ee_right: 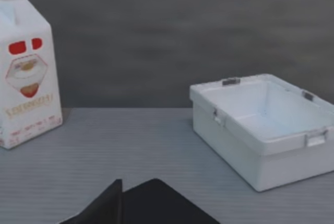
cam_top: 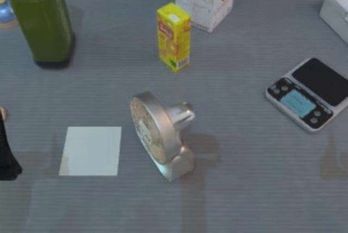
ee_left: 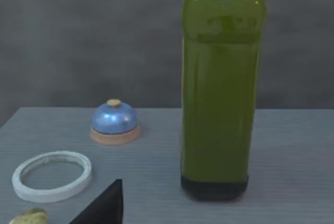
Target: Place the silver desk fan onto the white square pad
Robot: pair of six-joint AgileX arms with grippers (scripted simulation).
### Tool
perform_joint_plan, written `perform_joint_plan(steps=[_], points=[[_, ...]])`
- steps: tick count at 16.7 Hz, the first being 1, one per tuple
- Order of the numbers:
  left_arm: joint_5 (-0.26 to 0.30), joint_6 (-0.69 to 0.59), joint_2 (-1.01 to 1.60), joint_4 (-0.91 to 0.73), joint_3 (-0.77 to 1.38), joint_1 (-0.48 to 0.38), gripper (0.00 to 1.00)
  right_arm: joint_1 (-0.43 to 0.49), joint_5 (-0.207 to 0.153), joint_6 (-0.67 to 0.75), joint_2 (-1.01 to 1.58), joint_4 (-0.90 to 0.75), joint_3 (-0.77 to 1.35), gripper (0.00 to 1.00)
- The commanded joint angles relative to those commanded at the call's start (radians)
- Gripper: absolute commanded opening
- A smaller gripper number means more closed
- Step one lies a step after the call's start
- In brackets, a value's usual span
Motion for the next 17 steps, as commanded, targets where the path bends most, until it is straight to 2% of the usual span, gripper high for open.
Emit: perform_joint_plan(steps=[4, 8, 12, 17], points=[[0.001, -0.022, 0.031, -0.031, 0.030, -0.015, 1.00, 0.000, 0.000, 0.000, 0.000, 0.000, 0.000, 1.00], [0.001, -0.148, 0.220, -0.206, 0.213, -0.092, 1.00, 0.000, 0.000, 0.000, 0.000, 0.000, 0.000, 1.00], [0.000, -0.357, 0.558, -0.471, 0.543, -0.207, 1.00, 0.000, 0.000, 0.000, 0.000, 0.000, 0.000, 1.00], [0.003, -0.668, 1.093, -0.836, 1.067, -0.374, 1.00, 0.000, 0.000, 0.000, 0.000, 0.000, 0.000, 1.00]])
